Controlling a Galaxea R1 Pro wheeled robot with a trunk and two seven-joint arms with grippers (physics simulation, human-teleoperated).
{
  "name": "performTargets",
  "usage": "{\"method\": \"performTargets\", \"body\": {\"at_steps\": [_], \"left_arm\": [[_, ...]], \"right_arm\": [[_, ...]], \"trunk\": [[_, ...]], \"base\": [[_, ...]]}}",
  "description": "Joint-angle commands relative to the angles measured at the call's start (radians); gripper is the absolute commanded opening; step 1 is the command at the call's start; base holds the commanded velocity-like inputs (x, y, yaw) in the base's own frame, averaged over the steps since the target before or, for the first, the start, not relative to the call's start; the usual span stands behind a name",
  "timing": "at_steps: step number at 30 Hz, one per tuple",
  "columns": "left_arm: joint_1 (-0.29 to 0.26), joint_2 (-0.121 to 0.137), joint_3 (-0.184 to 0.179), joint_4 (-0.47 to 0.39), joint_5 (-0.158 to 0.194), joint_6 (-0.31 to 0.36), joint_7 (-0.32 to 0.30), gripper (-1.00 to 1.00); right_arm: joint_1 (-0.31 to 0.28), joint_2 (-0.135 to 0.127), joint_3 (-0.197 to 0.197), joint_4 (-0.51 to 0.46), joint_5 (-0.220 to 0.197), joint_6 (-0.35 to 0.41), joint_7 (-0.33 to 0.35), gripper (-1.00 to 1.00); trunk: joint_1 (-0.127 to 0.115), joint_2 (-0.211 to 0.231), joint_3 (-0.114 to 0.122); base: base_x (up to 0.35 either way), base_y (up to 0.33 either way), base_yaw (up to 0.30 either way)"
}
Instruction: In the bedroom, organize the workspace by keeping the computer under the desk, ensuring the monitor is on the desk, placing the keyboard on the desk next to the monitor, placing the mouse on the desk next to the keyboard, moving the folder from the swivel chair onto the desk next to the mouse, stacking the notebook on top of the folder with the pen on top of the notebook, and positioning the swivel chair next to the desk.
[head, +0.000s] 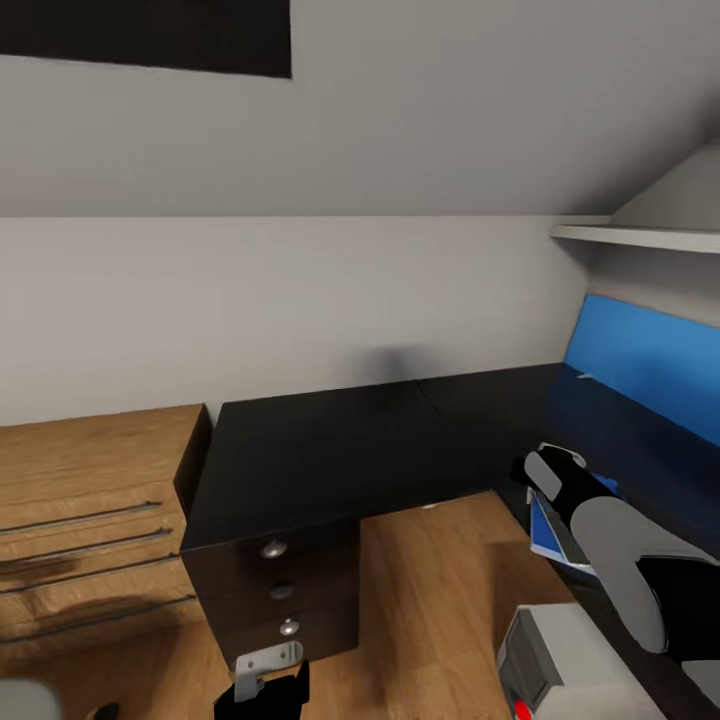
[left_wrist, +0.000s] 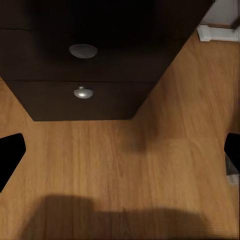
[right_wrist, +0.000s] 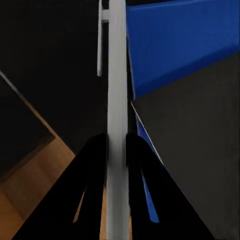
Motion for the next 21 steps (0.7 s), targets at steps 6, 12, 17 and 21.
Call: {"method": "performTargets", "body": {"at_steps": [6,12,17,21], "left_arm": [[0.000,0.000,-0.001,-0.002,0.008,0.002,0.007,1.00],[0.000,0.000,-0.001,-0.002,0.008,0.002,0.008,1.00],[0.000,0.000,-0.001,-0.002,0.008,0.002,0.007,1.00],[0.000,0.000,-0.001,-0.002,0.008,0.002,0.008,1.00]], "right_arm": [[0.000,0.000,0.003,0.000,-0.007,0.004,-0.002,-1.00],[0.001,-0.001,0.003,0.000,-0.006,0.004,0.001,-1.00],[0.001,-0.001,0.003,0.008,-0.004,0.004,0.003,-1.00],[0.001,0.001,0.006,0.025,-0.002,0.003,0.003,-1.00]], "trunk": [[0.000,-0.001,-0.001],[0.000,-0.001,-0.001],[0.000,-0.001,-0.002],[0.000,-0.001,-0.003]], "base": [[0.000,0.000,-0.267],[0.000,0.000,-0.267],[0.000,0.000,-0.219],[0.000,0.000,-0.083]]}}
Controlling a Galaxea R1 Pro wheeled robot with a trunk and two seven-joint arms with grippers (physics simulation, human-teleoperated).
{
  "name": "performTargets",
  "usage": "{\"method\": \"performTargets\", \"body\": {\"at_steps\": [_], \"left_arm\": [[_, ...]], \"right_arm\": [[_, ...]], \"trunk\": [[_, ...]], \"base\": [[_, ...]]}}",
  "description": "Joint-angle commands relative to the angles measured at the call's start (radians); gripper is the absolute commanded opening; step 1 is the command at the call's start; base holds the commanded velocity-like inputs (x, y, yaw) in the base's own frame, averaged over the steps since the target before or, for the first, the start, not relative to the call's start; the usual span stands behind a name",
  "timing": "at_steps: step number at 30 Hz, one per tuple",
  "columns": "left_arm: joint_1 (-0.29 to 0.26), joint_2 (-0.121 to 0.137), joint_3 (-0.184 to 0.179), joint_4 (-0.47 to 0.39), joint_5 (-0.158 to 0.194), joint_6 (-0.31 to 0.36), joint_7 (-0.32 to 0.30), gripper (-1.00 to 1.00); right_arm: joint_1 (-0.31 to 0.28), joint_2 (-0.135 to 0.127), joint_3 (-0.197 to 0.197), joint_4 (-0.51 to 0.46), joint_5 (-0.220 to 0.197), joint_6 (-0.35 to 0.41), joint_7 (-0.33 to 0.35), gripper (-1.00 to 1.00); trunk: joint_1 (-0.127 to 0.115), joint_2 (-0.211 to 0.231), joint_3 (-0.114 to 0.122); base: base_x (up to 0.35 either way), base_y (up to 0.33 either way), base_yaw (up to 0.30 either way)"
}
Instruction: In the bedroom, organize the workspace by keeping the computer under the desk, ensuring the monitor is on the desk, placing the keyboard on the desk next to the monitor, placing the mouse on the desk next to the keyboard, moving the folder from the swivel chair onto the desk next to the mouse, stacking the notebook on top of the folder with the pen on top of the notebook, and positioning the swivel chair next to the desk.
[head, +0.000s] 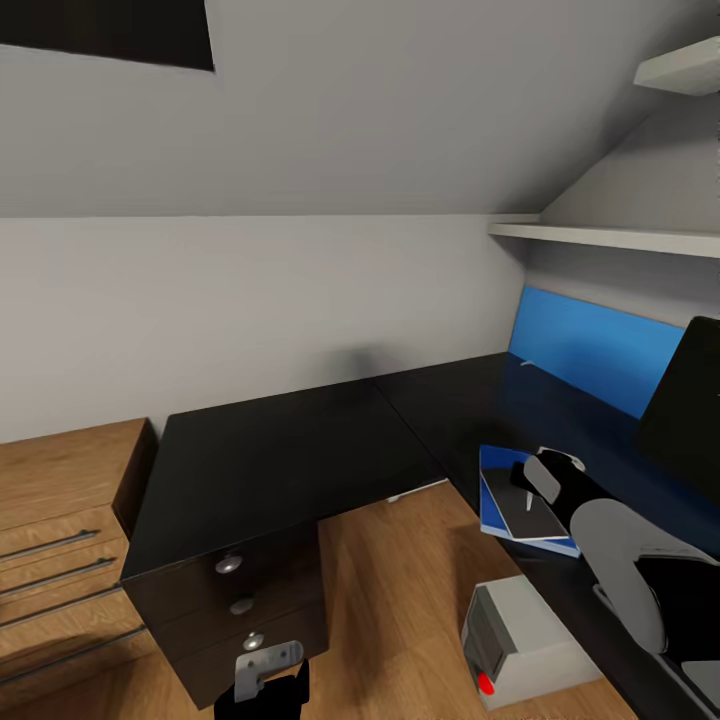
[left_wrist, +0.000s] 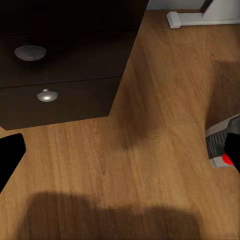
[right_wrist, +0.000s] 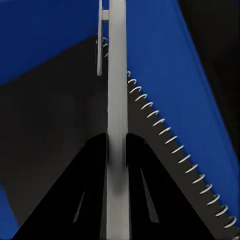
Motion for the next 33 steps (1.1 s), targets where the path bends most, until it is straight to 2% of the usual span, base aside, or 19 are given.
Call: {"method": "performTargets", "body": {"at_steps": [1,8,11,14,18,33], "left_arm": [[0.000,0.000,-0.001,-0.002,0.008,0.002,0.007,1.00],[0.000,0.000,-0.001,-0.002,0.008,0.002,0.007,1.00],[0.000,0.000,-0.001,-0.002,0.008,0.002,0.007,1.00],[0.000,0.000,-0.001,-0.002,0.008,0.002,0.007,1.00],[0.000,0.000,-0.002,-0.002,0.008,0.002,0.007,1.00],[0.000,0.000,-0.002,-0.002,0.007,0.001,0.007,1.00]], "right_arm": [[0.000,0.000,0.003,0.001,-0.007,0.005,-0.004,-1.00],[0.001,0.004,0.007,0.012,-0.002,0.001,0.002,-1.00],[0.003,0.004,0.009,0.013,0.002,-0.011,0.027,-1.00],[0.005,0.004,0.009,0.013,0.020,-0.023,0.065,-1.00],[0.006,0.003,0.009,0.015,0.069,-0.032,0.112,-1.00],[0.007,0.003,0.009,0.016,0.079,-0.034,0.118,-1.00]], "trunk": [[0.000,-0.001,-0.001],[0.000,-0.001,-0.001],[0.000,-0.001,-0.001],[0.000,-0.001,-0.001],[0.000,-0.001,-0.001],[0.000,-0.001,-0.001]], "base": [[0.000,0.000,-0.042],[0.000,0.000,-0.014],[0.000,0.000,-0.003],[0.000,0.000,-0.001],[0.000,0.000,0.000],[0.000,0.000,0.000]]}}
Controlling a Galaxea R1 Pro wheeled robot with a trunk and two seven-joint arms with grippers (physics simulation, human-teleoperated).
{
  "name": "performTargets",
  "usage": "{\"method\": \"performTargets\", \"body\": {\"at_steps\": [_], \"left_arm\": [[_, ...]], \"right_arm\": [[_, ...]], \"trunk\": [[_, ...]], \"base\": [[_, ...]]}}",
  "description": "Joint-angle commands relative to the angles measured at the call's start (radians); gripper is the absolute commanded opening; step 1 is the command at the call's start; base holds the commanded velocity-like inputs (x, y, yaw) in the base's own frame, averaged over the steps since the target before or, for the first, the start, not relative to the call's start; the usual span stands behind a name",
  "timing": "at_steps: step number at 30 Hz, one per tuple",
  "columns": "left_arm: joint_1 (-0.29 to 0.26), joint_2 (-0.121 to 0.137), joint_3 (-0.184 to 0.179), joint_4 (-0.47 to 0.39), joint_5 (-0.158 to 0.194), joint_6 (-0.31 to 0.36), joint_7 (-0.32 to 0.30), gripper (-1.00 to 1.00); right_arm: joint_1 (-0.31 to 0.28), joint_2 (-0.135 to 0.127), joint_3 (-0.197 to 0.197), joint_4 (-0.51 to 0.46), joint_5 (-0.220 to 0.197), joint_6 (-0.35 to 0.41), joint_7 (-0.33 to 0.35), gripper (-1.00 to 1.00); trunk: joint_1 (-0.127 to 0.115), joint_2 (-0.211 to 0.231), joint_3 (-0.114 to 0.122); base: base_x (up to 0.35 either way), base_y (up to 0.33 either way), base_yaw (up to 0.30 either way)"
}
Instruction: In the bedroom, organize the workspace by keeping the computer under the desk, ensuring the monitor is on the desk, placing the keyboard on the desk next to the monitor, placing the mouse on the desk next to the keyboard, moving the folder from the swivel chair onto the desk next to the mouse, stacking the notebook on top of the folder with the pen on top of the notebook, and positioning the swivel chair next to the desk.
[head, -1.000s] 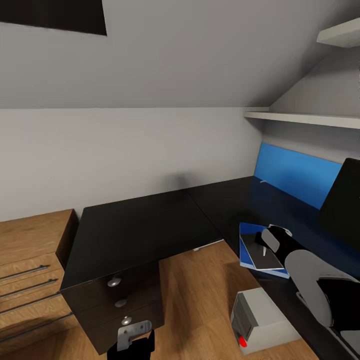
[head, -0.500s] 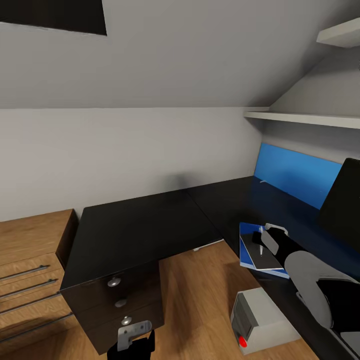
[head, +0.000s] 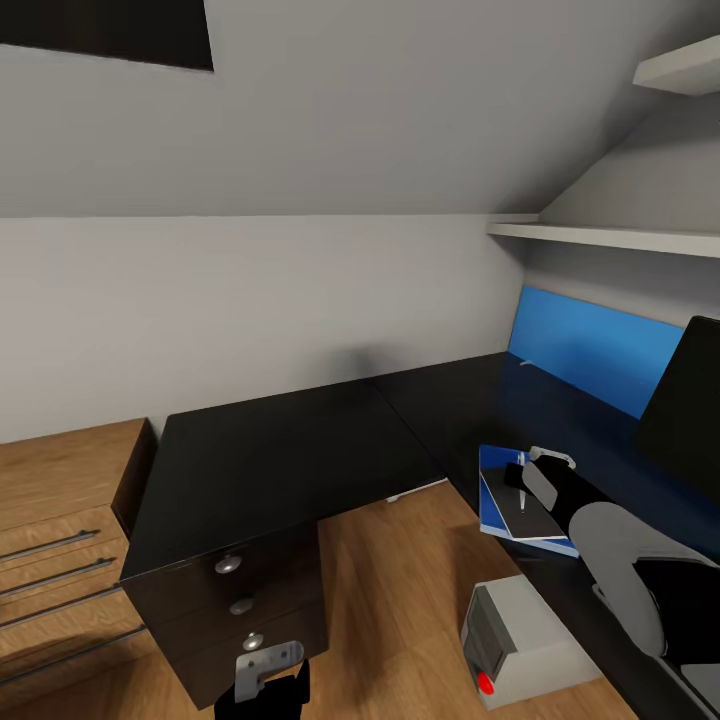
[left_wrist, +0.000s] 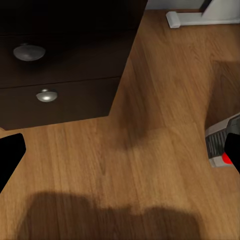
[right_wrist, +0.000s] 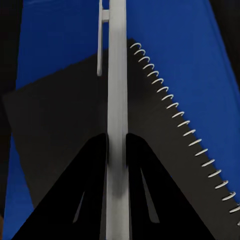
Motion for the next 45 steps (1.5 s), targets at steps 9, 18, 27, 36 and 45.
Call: {"method": "performTargets", "body": {"at_steps": [9,18,27,36,45], "left_arm": [[0.000,-0.007,-0.014,-0.005,0.007,0.000,0.009,1.00],[0.000,-0.008,-0.014,-0.005,0.007,0.000,0.010,1.00],[0.000,-0.008,-0.014,-0.005,0.007,0.000,0.009,1.00],[0.000,-0.006,-0.013,-0.005,0.007,0.001,0.009,1.00],[0.000,-0.006,-0.013,-0.005,0.007,0.001,0.009,1.00]], "right_arm": [[0.000,0.000,0.003,-0.003,-0.008,0.003,-0.005,-1.00],[0.000,0.000,0.003,-0.003,-0.008,0.003,-0.006,-1.00],[0.000,0.000,0.003,-0.003,-0.008,0.004,-0.006,-1.00],[0.000,0.000,0.003,-0.003,-0.008,0.005,-0.008,1.00],[0.000,0.000,0.003,-0.003,-0.009,0.005,-0.008,1.00]], "trunk": [[0.015,-0.029,-0.013],[0.050,-0.092,-0.042],[0.081,-0.148,-0.067],[0.081,-0.148,-0.067],[0.081,-0.148,-0.067]], "base": [[0.000,0.000,0.000],[0.000,0.000,0.000],[0.000,0.000,0.000],[0.000,0.000,0.000],[0.000,0.000,0.000]]}}
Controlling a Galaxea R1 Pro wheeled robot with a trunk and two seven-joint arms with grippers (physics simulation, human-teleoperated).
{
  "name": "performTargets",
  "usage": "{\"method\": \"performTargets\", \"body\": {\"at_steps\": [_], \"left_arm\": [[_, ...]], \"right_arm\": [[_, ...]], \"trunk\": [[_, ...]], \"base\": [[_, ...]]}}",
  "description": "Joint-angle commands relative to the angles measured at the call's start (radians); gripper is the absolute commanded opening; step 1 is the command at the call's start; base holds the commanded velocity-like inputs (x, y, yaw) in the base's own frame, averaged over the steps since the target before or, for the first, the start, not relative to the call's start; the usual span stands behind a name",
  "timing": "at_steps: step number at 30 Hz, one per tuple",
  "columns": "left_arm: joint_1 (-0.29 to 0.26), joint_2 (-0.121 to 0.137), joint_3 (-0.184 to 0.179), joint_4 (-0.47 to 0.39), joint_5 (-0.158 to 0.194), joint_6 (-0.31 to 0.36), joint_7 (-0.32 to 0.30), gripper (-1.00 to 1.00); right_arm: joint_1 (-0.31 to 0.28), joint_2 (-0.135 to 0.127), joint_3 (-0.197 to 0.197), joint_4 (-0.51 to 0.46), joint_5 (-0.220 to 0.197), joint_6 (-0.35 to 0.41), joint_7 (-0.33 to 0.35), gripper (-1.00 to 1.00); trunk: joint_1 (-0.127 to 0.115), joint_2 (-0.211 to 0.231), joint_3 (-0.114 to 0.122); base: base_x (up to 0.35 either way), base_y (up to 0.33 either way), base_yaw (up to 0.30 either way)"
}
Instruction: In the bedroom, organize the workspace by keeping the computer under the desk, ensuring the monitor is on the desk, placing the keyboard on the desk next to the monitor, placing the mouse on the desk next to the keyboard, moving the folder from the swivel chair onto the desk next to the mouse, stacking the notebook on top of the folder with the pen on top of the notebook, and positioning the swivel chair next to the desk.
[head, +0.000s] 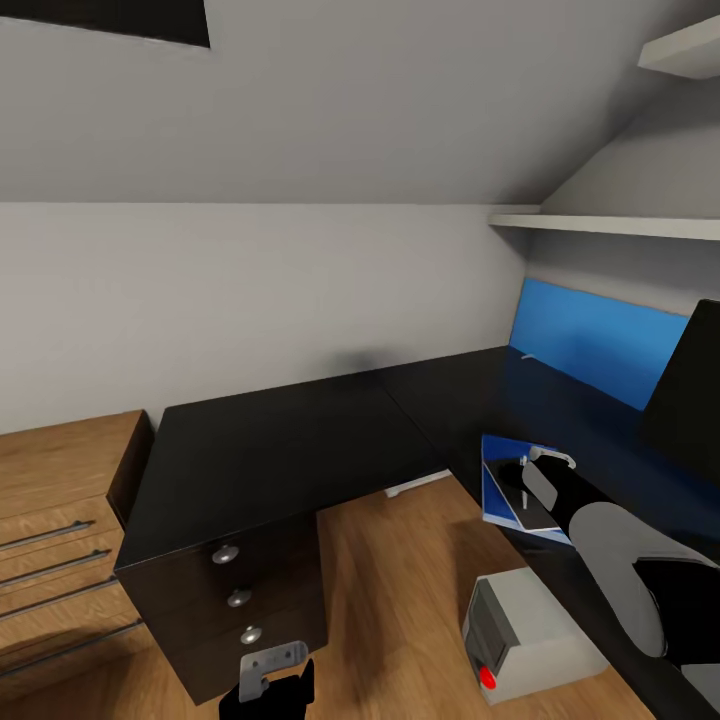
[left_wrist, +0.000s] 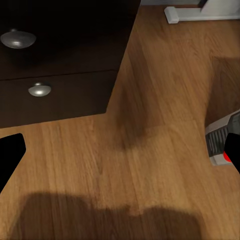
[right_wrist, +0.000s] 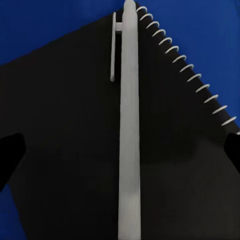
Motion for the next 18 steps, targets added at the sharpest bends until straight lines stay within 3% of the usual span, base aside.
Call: {"method": "performTargets", "body": {"at_steps": [1,8,18], "left_arm": [[0.000,0.000,-0.001,-0.002,0.008,0.002,0.007,1.00],[0.000,0.001,-0.001,0.000,0.008,0.002,0.007,1.00],[0.000,0.003,-0.002,0.000,0.007,0.001,0.007,1.00]], "right_arm": [[0.000,0.000,0.004,-0.002,-0.007,0.005,-0.005,1.00],[0.000,0.000,0.004,-0.009,-0.008,0.005,-0.005,1.00],[0.000,0.001,0.004,-0.011,-0.009,0.005,-0.005,1.00]], "trunk": [[0.000,0.000,-0.001],[0.000,0.000,-0.001],[-0.038,0.070,0.031]], "base": [[0.000,0.000,0.000],[0.000,0.000,0.000],[0.000,0.000,0.000]]}}
